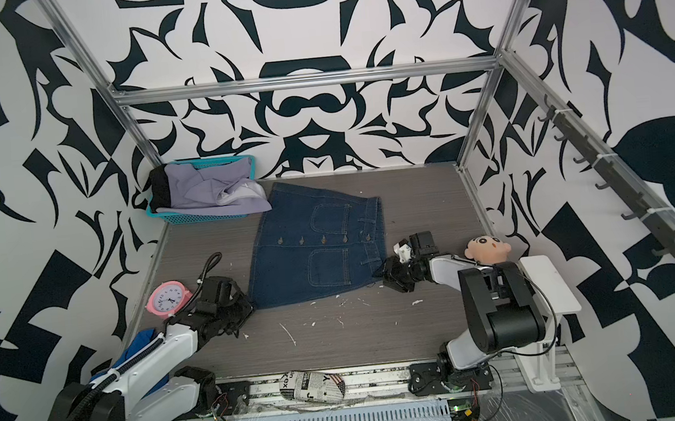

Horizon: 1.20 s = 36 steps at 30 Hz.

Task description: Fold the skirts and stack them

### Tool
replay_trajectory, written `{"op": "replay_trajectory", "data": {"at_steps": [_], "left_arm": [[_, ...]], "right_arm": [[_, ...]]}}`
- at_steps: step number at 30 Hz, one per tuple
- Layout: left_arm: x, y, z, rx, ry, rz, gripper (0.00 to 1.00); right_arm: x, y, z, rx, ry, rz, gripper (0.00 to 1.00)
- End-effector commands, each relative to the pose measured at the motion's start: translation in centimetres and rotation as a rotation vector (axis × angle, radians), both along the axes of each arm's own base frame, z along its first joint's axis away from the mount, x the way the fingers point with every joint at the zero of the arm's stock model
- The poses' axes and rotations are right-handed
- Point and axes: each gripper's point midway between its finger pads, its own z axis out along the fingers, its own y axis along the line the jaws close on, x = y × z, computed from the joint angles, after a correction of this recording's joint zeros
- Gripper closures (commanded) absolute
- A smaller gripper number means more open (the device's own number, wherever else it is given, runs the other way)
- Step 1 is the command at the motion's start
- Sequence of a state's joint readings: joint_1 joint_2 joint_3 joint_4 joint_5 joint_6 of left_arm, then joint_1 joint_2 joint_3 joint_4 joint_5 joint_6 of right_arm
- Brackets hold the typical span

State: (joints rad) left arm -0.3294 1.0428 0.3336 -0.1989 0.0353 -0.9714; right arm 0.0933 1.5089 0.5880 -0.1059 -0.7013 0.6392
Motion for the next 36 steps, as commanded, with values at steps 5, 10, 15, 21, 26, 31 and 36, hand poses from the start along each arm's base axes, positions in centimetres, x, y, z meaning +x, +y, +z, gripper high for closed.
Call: {"op": "replay_trajectory", "data": {"at_steps": [5, 10, 15, 21, 26, 31, 36], "left_arm": [[-0.9, 0.9, -0.5, 0.034, 0.024, 0.017, 0.97], [-0.9, 1.0, -0.2, 0.042, 0.019, 0.016, 1.0], [-0.6, 1.1, 2.1, 0.055, -0.011, -0.006, 1.0], [-1.6, 2.4, 6.9, 0.173, -0.02, -0.09, 1.0], [-3.3, -0.3, 5.9, 0.016, 0.056, -0.153, 1.0], [-6.7, -0.7, 6.3, -0.012, 0.067, -0.133, 1.0], [-7.7, -1.1, 9.6, -0.139, -0.062, -0.077, 1.0]], "right_arm": [[0.4, 0.1, 0.1, 0.013, -0.01, -0.009, 0.68], [0.4, 0.2, 0.6, 0.022, -0.016, -0.011, 0.86], [-0.2, -0.1, 2.4, 0.004, -0.026, -0.011, 1.0], [-1.3, -1.1, 4.1, -0.064, -0.015, -0.015, 1.0], [-3.6, -1.9, 2.8, -0.119, 0.08, -0.029, 1.0], [-7.3, -3.6, 1.8, -0.208, 0.189, -0.059, 1.0], [-8.7, -4.8, 3.0, -0.261, 0.164, -0.088, 1.0]]}}
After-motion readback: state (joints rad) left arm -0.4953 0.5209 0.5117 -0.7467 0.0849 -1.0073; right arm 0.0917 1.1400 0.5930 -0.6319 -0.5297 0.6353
